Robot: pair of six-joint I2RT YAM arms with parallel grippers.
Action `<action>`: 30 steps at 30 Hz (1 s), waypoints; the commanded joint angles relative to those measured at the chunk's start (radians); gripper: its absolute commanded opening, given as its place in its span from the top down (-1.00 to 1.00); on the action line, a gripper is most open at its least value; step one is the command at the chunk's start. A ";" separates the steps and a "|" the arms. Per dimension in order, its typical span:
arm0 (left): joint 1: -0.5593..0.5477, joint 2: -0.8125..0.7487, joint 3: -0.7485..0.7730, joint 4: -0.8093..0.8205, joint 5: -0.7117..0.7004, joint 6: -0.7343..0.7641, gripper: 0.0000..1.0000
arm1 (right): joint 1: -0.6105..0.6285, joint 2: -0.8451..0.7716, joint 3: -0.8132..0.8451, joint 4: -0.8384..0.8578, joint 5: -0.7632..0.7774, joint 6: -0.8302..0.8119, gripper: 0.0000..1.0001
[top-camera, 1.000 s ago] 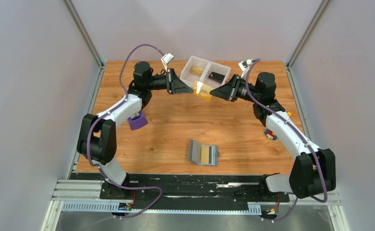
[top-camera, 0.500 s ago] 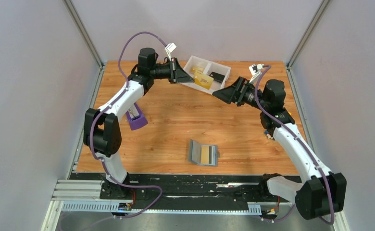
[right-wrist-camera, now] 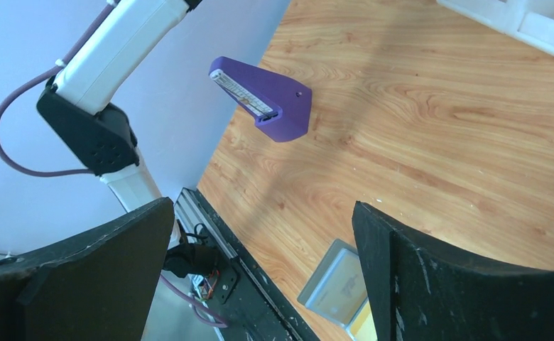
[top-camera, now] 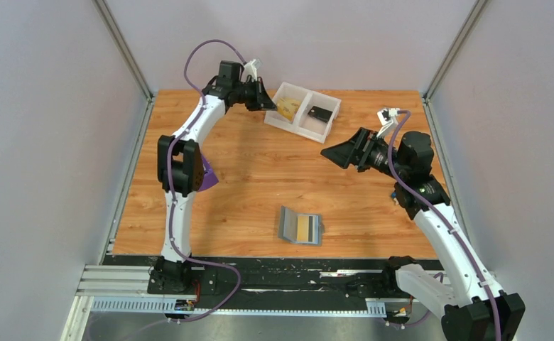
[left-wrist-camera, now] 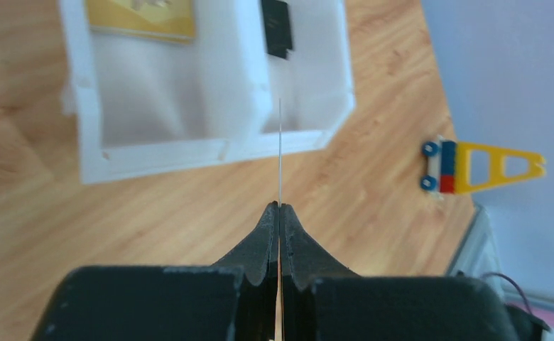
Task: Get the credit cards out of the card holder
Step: Place the credit card in the storage box.
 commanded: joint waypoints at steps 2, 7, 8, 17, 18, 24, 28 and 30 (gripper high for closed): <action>0.009 0.151 0.239 -0.091 -0.109 0.096 1.00 | -0.003 -0.010 -0.008 -0.063 0.023 -0.037 -1.00; 0.019 0.243 0.320 -0.007 -0.125 0.060 1.00 | -0.004 0.028 0.009 -0.077 0.021 -0.045 -1.00; 0.022 0.260 0.323 0.023 -0.125 0.052 1.00 | -0.004 0.037 0.013 -0.080 0.020 -0.046 -1.00; 0.022 0.375 0.393 0.163 -0.078 0.007 1.00 | -0.002 0.101 0.032 -0.084 0.021 -0.051 -1.00; 0.022 0.384 0.396 0.175 -0.073 -0.008 1.00 | -0.002 0.105 0.035 -0.085 0.022 -0.053 -1.00; 0.023 0.440 0.415 0.281 -0.058 -0.073 1.00 | -0.002 0.136 0.069 -0.091 0.030 -0.061 -1.00; 0.021 0.465 0.413 0.371 -0.055 -0.119 1.00 | -0.002 0.156 0.085 -0.094 0.040 -0.067 -1.00; 0.019 0.481 0.414 0.411 -0.065 -0.137 1.00 | -0.002 0.167 0.092 -0.094 0.041 -0.068 -1.00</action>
